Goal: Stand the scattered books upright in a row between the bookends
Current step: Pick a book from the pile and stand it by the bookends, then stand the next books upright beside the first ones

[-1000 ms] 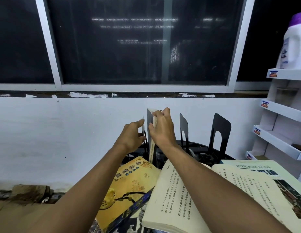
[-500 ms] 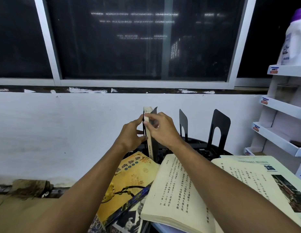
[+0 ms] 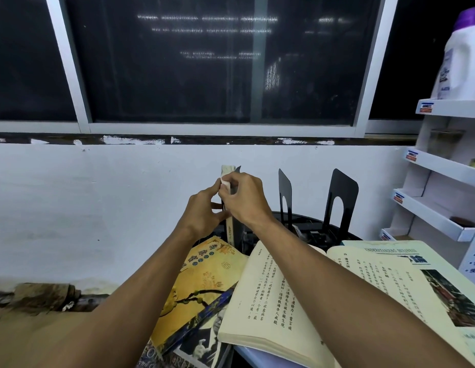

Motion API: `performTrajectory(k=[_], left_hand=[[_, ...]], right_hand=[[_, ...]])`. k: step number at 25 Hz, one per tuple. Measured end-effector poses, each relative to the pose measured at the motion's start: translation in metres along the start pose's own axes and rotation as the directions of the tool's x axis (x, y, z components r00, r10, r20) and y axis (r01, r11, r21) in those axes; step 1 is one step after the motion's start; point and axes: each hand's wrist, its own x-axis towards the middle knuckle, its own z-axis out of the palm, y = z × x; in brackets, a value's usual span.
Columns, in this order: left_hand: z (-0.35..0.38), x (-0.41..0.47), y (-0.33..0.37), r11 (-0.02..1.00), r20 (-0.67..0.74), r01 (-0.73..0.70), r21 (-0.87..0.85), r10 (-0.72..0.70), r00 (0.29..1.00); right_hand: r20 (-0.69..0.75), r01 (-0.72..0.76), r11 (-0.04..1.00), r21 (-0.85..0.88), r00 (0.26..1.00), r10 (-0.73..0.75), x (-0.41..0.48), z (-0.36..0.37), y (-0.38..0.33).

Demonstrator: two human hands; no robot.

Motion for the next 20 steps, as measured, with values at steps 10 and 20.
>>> performTrajectory(k=[10,20], left_hand=[[-0.004,-0.015,0.013,0.998,0.028,0.018,0.063,-0.020,0.999],[0.004,-0.066,0.053,0.989,0.083,0.107,0.104,-0.116,0.990]], right_hand=[[0.300,0.073,0.987,-0.144,0.954,-0.026,-0.013,-0.043,0.003],[0.366,0.106,0.878,-0.466,0.927,0.083,-0.106,-0.183,0.022]])
